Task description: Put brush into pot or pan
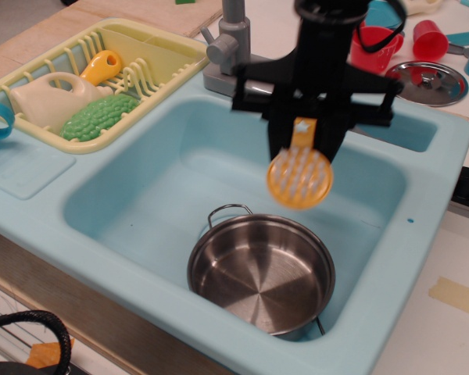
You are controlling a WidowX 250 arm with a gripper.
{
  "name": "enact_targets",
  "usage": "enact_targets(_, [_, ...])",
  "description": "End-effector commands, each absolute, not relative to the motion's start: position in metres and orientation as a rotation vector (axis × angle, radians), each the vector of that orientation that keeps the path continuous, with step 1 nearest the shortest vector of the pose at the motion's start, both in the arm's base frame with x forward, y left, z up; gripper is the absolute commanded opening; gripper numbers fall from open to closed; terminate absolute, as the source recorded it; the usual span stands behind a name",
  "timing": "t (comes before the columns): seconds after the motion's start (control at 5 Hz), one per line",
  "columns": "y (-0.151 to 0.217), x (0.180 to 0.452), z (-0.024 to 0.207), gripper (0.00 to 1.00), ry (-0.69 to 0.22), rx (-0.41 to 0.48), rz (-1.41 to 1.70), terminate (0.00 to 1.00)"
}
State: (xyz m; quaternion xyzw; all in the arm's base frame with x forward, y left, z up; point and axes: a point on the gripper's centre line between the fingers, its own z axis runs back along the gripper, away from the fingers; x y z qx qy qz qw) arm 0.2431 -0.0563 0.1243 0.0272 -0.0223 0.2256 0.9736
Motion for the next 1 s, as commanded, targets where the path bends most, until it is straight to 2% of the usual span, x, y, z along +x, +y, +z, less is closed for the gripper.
enact_targets(0.0, [-0.06, 0.219, 0.123, 0.0, -0.091, 0.007, 0.523, 0.0])
enact_targets(0.2, [-0.059, 0.208, 0.116, 0.0, -0.089, -0.009, 0.548, 0.0])
enact_targets(0.4, [-0.056, 0.207, 0.11, 1.0, -0.053, -0.054, 0.509, 0.0])
enact_targets(0.8, [-0.056, 0.207, 0.11, 1.0, -0.053, -0.054, 0.509, 0.0])
